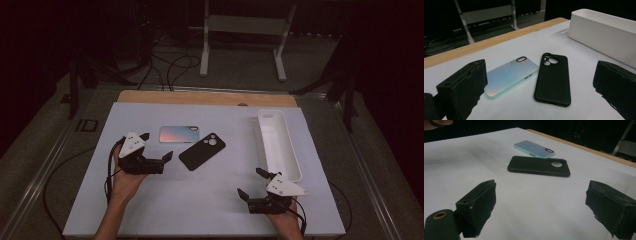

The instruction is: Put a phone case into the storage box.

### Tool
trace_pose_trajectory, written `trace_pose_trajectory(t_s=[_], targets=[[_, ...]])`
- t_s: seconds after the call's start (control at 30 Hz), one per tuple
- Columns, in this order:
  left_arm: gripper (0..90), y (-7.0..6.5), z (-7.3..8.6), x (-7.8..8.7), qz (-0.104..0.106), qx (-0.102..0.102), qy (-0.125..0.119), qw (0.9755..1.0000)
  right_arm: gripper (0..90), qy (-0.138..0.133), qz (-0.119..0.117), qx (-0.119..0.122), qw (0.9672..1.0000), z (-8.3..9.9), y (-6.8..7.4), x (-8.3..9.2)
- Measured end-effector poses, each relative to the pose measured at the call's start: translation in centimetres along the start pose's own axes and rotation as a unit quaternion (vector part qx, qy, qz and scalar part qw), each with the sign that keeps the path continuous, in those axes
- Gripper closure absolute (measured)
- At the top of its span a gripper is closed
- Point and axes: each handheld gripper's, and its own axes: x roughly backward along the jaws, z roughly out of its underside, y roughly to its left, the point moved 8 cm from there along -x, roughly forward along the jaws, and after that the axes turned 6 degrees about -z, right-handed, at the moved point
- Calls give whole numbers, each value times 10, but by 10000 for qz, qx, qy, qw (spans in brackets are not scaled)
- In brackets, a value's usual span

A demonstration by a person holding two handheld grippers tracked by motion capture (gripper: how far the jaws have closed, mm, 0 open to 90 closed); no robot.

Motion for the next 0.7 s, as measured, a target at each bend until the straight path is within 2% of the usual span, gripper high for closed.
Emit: trace_pose_trajectory(t_s=[0.13,0.23,0.7], targets=[[4,0,-8,-5,19,-56,-27,10000,94,6,-28,9,10000,0,2,-1],[6,1,-14,-10,51,-18,-17,10000,94,7,-35,13,10000,0,3,-2],[41,11,-33,-34,-65,27,66,10000,94,14,-59,17,10000,0,4,-2]])
